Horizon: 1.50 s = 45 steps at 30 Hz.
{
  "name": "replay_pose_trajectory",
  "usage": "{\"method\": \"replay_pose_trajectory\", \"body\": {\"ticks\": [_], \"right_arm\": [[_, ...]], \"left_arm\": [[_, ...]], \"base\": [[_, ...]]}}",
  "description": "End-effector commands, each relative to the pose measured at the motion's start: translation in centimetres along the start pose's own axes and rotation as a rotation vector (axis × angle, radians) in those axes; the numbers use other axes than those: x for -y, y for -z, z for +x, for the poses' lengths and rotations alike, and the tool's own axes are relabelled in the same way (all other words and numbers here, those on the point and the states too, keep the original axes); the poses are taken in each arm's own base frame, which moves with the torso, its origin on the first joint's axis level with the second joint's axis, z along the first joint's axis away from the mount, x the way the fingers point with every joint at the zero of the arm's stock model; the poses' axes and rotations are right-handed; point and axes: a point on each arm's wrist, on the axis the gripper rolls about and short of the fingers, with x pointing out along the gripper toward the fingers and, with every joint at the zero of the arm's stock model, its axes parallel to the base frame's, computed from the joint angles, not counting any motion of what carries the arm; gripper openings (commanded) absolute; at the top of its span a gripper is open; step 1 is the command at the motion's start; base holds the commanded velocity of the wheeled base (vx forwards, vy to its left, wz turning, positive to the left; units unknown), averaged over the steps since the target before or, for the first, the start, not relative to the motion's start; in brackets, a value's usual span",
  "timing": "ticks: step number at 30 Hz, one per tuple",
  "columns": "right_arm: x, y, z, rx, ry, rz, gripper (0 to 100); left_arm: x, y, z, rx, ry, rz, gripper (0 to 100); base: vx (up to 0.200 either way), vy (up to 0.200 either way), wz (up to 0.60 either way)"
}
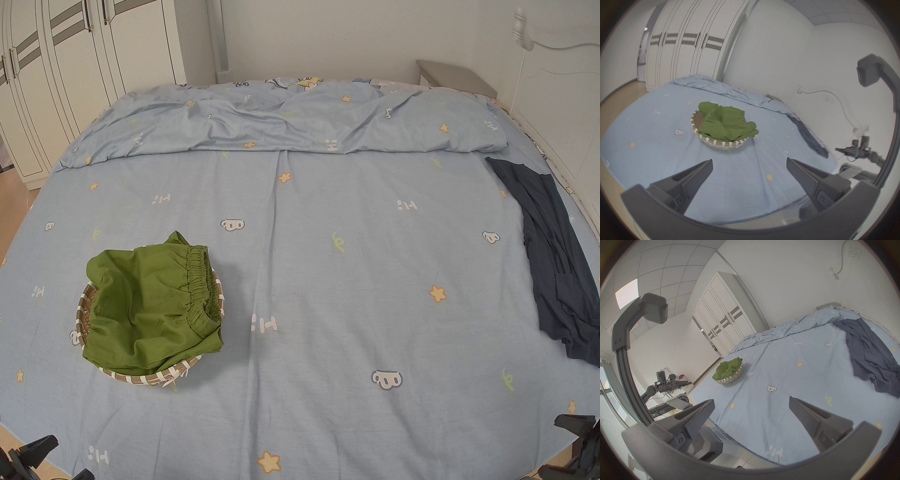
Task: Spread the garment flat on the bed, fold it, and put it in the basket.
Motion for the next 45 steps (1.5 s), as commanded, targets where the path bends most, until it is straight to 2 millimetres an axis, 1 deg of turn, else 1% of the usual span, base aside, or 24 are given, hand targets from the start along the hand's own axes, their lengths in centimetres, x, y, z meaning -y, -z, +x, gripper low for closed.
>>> {"method": "replay_pose_trajectory", "body": {"ticks": [1,3,4,5,6,7,9,10,11,13,15,16,19,21,22,23,25,26,28,30,34,45], "right_arm": [[0.1,3.1,-0.4,0.075,0.027,-0.044,100],[0.0,3.5,-0.4,0.107,0.057,-0.044,100],[-0.1,3.5,-0.4,0.112,0.059,-0.044,100],[-0.1,3.6,-0.5,0.126,0.069,-0.05,100],[0.0,3.6,-0.5,0.131,0.094,-0.049,100],[0.1,3.6,-0.4,0.14,0.132,-0.048,100],[0.4,3.6,-0.5,0.168,0.262,-0.042,100],[0.5,3.5,-0.5,0.182,0.325,-0.039,100],[0.6,3.5,-0.6,0.185,0.342,-0.038,100],[0.8,3.5,-0.6,0.206,0.453,-0.036,100],[0.8,3.5,-0.6,0.207,0.467,-0.036,100],[1.0,3.5,-0.7,0.222,0.508,-0.036,100],[1.1,3.5,-0.6,0.233,0.527,-0.028,100],[1.5,3.5,-0.4,0.285,0.605,-0.048,100],[1.5,3.5,-0.4,0.285,0.605,-0.048,100],[2.1,3.7,0.0,0.334,0.684,-0.096,100],[2.1,3.7,0.0,0.338,0.69,-0.102,100],[2.4,3.8,0.2,0.34,0.749,-0.233,100],[2.5,3.7,0.3,0.361,0.748,-0.251,100],[2.4,3.6,0.2,0.375,0.745,-0.254,100],[2.5,4.2,0.5,0.316,0.676,-0.213,100],[2.5,4.3,0.5,0.3,0.663,-0.228,100]], "left_arm": [[-1.2,2.7,0.7,0.084,-0.119,0.126,100],[-1.8,3.0,1.4,0.133,-0.265,0.196,100],[-1.9,3.0,1.5,0.142,-0.284,0.205,100],[-2.3,3.0,1.9,0.202,-0.371,0.248,100],[-2.5,3.1,2.2,0.24,-0.407,0.27,100],[-2.7,3.1,2.4,0.279,-0.432,0.283,100],[-2.8,2.9,2.5,0.339,-0.46,0.285,100],[-2.8,3.1,2.6,0.324,-0.471,0.279,100],[-2.8,3.1,2.6,0.321,-0.472,0.275,100],[-2.9,3.2,2.6,0.319,-0.462,0.232,100],[-2.9,3.3,2.6,0.319,-0.456,0.217,100],[-2.8,3.3,2.7,0.322,-0.418,0.159,100],[-2.8,3.3,2.7,0.323,-0.401,0.149,100],[-2.8,3.2,2.7,0.326,-0.401,0.165,100],[-2.8,3.2,2.7,0.326,-0.401,0.165,100],[-2.8,3.3,2.7,0.315,-0.409,0.223,100],[-2.8,3.3,2.7,0.314,-0.408,0.227,100],[-2.7,3.6,2.8,0.264,-0.359,0.294,100],[-2.7,3.7,2.9,0.241,-0.319,0.312,100],[-2.7,3.7,2.9,0.244,-0.317,0.31,100],[-2.6,3.7,2.9,0.242,-0.297,0.311,100],[-2.6,3.7,2.9,0.247,-0.299,0.294,100]], "base": [[0.0,0.0,0.0],[0.0,0.0,0.0],[0.0,0.0,0.0],[0.0,0.0,0.0],[0.0,0.0,0.0],[0.0,0.0,0.0],[0.0,0.0,0.0],[0.0,0.0,0.0],[0.0,0.0,0.0],[0.0,0.0,0.0],[0.0,0.0,0.0],[0.0,0.0,0.0],[0.0,0.0,0.0],[0.0,0.0,0.0],[0.0,0.0,0.0],[0.0,0.0,0.0],[0.0,0.0,0.0],[0.0,0.0,0.0],[0.0,0.0,0.0],[0.0,0.0,0.0],[0.0,0.0,0.0],[0.0,0.0,0.0]]}}
